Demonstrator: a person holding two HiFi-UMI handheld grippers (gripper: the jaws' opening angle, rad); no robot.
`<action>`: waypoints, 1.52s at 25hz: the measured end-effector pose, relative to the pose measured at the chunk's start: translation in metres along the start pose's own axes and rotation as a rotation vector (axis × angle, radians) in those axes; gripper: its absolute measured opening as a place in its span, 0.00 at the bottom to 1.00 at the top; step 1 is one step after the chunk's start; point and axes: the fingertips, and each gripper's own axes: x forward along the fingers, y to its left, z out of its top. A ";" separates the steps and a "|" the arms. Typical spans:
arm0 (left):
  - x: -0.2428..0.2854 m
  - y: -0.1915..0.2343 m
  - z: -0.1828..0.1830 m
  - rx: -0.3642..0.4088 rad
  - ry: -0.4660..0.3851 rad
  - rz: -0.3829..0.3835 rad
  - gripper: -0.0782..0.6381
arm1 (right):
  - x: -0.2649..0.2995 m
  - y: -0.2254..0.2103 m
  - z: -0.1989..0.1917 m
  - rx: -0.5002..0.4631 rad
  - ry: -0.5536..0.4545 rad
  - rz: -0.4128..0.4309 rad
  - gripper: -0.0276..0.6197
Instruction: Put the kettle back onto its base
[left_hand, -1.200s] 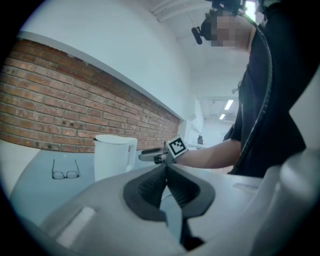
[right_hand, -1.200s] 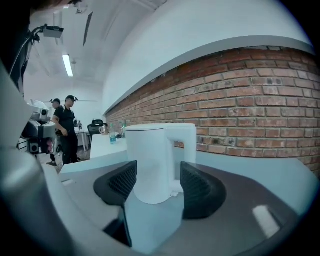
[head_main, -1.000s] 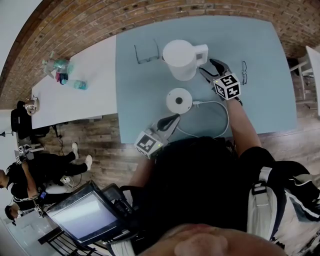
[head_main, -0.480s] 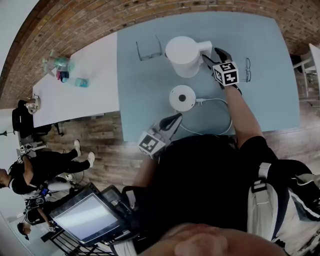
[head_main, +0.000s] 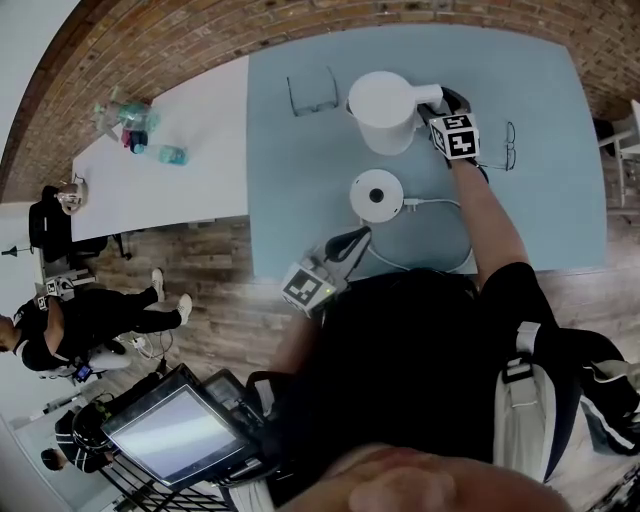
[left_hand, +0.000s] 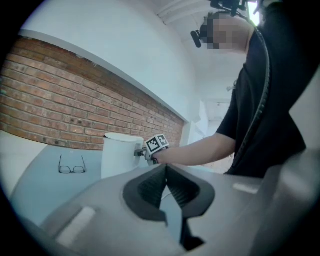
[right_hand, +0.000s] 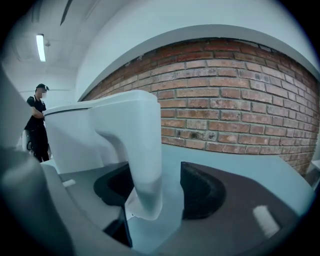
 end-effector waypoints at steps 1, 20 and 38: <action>-0.001 0.000 0.001 -0.005 -0.002 0.003 0.11 | 0.001 0.001 0.001 -0.005 0.002 0.001 0.44; -0.010 0.007 -0.007 -0.015 -0.017 0.034 0.11 | 0.016 0.005 0.003 -0.010 0.001 -0.027 0.16; -0.016 0.010 -0.011 0.011 -0.035 0.039 0.11 | 0.001 0.003 -0.003 0.096 -0.057 -0.088 0.17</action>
